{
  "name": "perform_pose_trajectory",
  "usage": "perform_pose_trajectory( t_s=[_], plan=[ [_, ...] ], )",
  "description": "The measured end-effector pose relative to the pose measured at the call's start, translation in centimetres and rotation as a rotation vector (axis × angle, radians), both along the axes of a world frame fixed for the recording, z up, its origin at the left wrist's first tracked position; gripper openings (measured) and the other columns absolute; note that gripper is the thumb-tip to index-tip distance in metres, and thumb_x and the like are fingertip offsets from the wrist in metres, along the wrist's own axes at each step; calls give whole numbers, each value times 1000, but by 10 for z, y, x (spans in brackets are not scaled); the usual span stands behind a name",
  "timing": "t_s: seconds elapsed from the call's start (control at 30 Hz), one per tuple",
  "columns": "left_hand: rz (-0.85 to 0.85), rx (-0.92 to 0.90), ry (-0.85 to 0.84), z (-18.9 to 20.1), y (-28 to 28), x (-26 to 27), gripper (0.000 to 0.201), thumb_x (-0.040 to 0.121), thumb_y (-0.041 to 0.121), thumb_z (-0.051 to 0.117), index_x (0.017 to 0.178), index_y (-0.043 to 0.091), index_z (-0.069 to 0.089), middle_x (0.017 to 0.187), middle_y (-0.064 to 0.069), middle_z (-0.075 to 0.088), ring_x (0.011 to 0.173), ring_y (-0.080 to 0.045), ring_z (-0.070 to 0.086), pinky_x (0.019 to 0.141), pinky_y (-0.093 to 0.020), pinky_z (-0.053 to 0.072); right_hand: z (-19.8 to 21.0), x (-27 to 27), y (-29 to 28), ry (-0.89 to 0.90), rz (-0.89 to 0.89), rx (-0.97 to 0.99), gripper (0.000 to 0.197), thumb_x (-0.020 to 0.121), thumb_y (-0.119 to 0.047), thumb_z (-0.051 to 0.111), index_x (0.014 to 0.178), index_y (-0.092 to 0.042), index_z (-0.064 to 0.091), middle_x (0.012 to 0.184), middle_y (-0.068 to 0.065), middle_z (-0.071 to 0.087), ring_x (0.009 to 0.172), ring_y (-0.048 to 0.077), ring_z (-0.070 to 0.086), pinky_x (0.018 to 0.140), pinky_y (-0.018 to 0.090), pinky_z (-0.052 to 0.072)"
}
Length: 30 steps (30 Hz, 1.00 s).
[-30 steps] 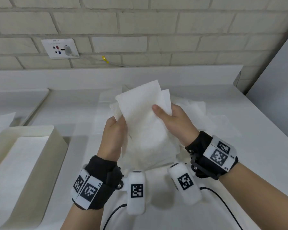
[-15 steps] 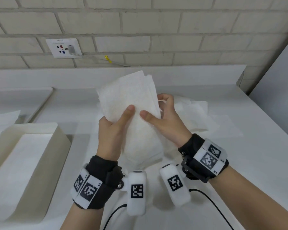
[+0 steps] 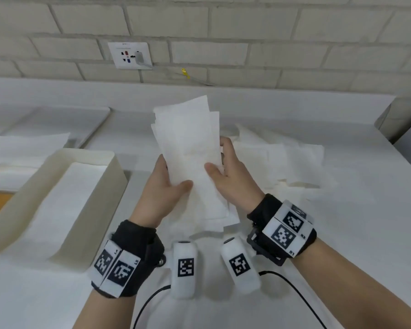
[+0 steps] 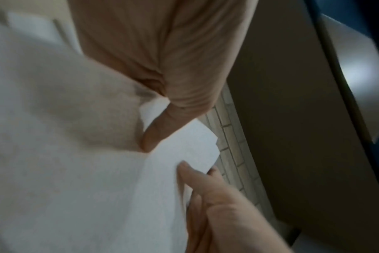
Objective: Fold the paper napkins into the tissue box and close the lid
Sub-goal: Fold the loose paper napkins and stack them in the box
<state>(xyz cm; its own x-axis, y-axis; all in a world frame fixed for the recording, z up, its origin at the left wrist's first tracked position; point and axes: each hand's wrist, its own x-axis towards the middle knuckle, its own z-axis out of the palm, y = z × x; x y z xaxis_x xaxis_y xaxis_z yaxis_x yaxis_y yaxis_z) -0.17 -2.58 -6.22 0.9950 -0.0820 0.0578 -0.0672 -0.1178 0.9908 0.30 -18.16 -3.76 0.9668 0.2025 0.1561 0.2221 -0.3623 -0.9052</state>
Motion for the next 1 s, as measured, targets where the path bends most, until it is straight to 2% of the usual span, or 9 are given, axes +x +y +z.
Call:
perform_pose_trajectory(
  t_s=[0.13, 0.27, 0.4, 0.57, 0.67, 0.8, 0.87, 0.93, 1.0],
  plan=[
    [22, 148, -63, 5, 8, -10, 76, 83, -3, 60, 142, 22, 18, 129, 11, 46, 114, -6, 51, 90, -22, 48, -1, 1, 12, 172, 227, -167, 76, 92, -4, 46, 146, -15, -7, 130, -10, 39, 107, 9, 54, 85, 11, 41],
    [72, -124, -24, 18, 26, -18, 73, 73, 12, 64, 138, 26, 32, 127, -1, 60, 114, -15, 60, 93, -37, 52, 8, 9, 14, 263, 250, 69, 74, 83, 6, 44, 140, -32, 17, 129, -5, 48, 114, 16, 52, 96, 34, 45],
    [33, -288, 11, 31, 38, -17, 50, 80, -1, 64, 124, 18, 51, 115, 0, 69, 108, -19, 65, 79, -28, 55, 5, 13, 14, 336, 328, 132, 62, 83, 8, 44, 119, -41, 37, 118, -4, 58, 103, 13, 55, 87, 28, 46],
    [89, -329, -24, 30, 39, -14, 37, 90, -8, 48, 116, 17, 55, 102, 3, 73, 96, -17, 69, 73, -25, 55, -5, 12, 28, 330, 287, 208, 38, 96, -14, 46, 129, -30, 38, 118, -15, 56, 108, -2, 54, 95, 17, 44],
    [120, -251, -26, 16, 43, -14, 41, 82, 5, 58, 120, 17, 54, 109, 0, 70, 101, -19, 67, 76, -26, 55, -14, 11, 36, 227, 178, 80, 32, 98, -21, 43, 130, -20, 38, 121, -7, 56, 112, 8, 55, 99, 26, 43],
    [114, -67, 23, 2, 49, -18, 51, 88, 3, 51, 137, 13, 40, 126, -7, 61, 112, -24, 61, 92, -45, 52, -16, 9, 49, 181, 144, -103, 27, 99, -18, 34, 124, -10, 28, 77, 5, 48, 67, 17, 46, 62, 27, 37],
    [112, 4, -32, 4, 51, -21, 56, 89, 1, 47, 141, 14, 31, 127, -1, 56, 110, -11, 60, 87, -25, 53, -12, 7, 58, 141, 176, -116, 36, 99, -13, 31, 133, -17, 21, 80, 12, 51, 65, 25, 46, 60, 32, 36],
    [113, 31, -84, 11, 50, -21, 59, 93, -4, 43, 143, 14, 17, 122, 11, 48, 98, 12, 55, 72, -6, 47, -7, 6, 66, 24, 232, -60, 52, 98, -6, 31, 140, -29, 10, 104, -1, 56, 85, 27, 56, 75, 32, 45],
    [109, 50, -152, 19, 50, -18, 65, 95, -6, 40, 147, 13, 6, 119, 33, 42, 97, 23, 50, 78, -8, 46, -2, 7, 71, -123, 279, 57, 66, 94, 6, 31, 138, -36, 6, 133, -27, 28, 123, 4, 39, 99, 12, 34]
  ],
)
